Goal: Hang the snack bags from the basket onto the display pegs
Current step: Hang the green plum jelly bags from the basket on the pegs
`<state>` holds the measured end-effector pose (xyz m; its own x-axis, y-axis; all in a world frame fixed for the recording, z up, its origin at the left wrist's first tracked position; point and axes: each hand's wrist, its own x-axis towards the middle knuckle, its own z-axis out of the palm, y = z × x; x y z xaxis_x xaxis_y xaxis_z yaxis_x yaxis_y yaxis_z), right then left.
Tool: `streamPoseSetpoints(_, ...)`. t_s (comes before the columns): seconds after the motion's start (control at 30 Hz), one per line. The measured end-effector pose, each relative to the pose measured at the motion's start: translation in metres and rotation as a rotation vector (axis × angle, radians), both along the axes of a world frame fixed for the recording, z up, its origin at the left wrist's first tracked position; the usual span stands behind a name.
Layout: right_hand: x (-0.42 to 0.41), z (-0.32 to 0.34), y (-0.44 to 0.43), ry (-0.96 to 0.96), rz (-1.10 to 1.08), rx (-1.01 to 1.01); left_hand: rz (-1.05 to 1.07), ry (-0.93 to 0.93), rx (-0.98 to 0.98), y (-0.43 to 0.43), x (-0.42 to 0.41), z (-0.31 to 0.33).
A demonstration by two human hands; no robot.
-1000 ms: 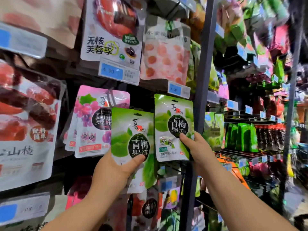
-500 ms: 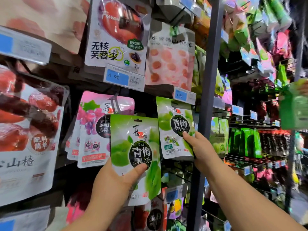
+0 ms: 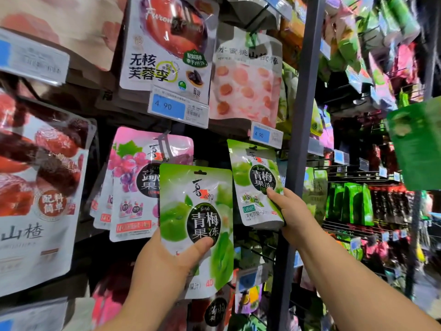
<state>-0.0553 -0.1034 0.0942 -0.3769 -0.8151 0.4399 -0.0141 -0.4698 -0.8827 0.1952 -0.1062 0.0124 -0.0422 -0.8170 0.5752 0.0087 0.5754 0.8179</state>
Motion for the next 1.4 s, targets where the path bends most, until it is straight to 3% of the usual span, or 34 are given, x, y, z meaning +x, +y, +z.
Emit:
streamPoseSetpoints(0.27, -0.001, 0.003, -0.015, 0.069, -0.064, 0.059, -0.039, 0.023, -0.026, 0.001, -0.003, 0.001)
streamPoseSetpoints(0.53, -0.007, -0.011, -0.036, 0.272, -0.189, 0.156, -0.106, 0.077, 0.011, 0.007, -0.014, 0.002)
streamPoseSetpoints(0.63, -0.005, -0.018, -0.04, 0.233, -0.265, 0.193, -0.12, 0.057, -0.001, 0.006, -0.023, 0.004)
streamPoseSetpoints(0.8, 0.009, -0.031, -0.016, 0.397, -0.474, -0.013, -0.118, 0.061, 0.028, -0.003, -0.04, 0.009)
streamPoseSetpoints(0.87, 0.017, -0.039, -0.003, 0.381, -0.416, -0.077, -0.134, 0.066, 0.017, -0.006, -0.047, 0.013)
streamPoseSetpoints(0.97, 0.024, -0.047, 0.009, 0.305, -0.11, -0.005, -0.141, 0.091, -0.012, -0.01, -0.06, 0.022)
streamPoseSetpoints(1.1, 0.024, -0.049, 0.02, 0.205, 0.069, -0.019, -0.172, 0.123, 0.031, -0.013, -0.079, 0.034)
streamPoseSetpoints(1.4, 0.007, -0.035, 0.015, 0.004, -0.028, -0.142, -0.203, 0.089, 0.056, -0.015, -0.107, 0.067)
